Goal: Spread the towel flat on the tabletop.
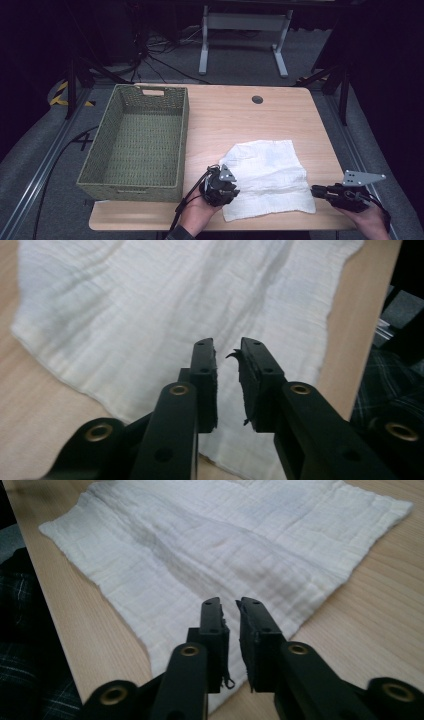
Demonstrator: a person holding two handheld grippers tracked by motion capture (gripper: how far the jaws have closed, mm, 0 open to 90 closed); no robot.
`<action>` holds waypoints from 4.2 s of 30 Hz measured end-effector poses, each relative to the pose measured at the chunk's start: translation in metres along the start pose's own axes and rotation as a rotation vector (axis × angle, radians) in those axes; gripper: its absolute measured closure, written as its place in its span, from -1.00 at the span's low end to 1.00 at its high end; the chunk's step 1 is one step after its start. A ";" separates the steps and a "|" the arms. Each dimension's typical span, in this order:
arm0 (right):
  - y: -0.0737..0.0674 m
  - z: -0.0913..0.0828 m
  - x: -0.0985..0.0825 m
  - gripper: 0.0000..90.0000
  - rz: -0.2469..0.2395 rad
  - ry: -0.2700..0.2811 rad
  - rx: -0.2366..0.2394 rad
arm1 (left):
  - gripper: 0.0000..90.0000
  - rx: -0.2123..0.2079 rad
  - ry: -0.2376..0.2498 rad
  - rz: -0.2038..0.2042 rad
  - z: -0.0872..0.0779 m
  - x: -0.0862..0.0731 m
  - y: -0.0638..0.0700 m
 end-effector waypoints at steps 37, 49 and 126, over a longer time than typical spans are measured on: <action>0.013 0.062 0.004 0.99 -0.060 -0.153 0.058 | 0.95 0.159 0.011 -0.128 0.050 0.060 -0.090; 0.013 0.062 0.004 0.99 -0.064 -0.158 0.056 | 0.94 0.095 0.006 0.165 0.057 0.068 -0.003; 0.012 0.058 0.014 0.99 -0.076 -0.114 0.052 | 0.74 0.184 0.159 -0.020 0.008 0.091 -0.073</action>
Point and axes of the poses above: each handheld gripper's, and its own axes: z roughly forward along the jaws, x roughly out of its top, y roughly to its right, the point moved 10 cm from there along z, roughly forward along the jaws, and after that the axes turned 12 degrees about -z, right-handed, at the moved point
